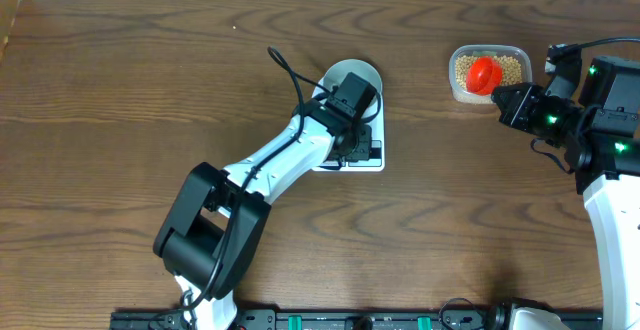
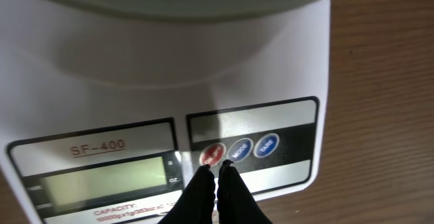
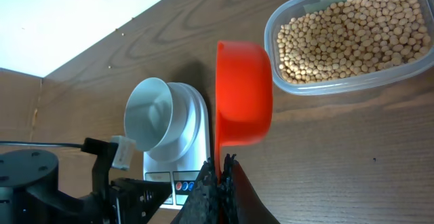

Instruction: Scoop item into bowl and weigh 50g on scale

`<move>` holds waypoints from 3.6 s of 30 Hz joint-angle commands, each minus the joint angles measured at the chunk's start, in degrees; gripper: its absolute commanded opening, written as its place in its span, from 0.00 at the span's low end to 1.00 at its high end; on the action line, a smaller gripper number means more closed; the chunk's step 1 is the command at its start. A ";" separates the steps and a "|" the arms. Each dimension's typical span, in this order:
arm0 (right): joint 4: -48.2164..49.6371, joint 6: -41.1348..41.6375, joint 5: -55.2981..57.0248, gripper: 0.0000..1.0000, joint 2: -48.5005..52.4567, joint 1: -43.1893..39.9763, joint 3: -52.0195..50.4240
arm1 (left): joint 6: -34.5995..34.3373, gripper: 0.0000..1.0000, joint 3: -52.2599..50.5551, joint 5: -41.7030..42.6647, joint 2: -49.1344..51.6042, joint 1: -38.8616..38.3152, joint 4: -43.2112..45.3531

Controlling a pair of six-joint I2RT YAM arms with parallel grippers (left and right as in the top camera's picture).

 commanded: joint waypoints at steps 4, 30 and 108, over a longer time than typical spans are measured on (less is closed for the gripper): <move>-0.74 -1.70 0.09 0.01 -0.15 -0.79 0.79 | -0.83 0.08 -0.37 -0.81 1.60 -1.18 1.33; -1.05 -2.32 0.07 0.01 -0.15 -0.79 0.79 | 5.66 0.07 -0.37 -2.27 1.62 -1.18 1.11; -1.33 -3.13 0.92 0.01 -0.15 -0.79 0.79 | 7.78 0.08 -2.03 -2.43 6.99 -0.39 3.91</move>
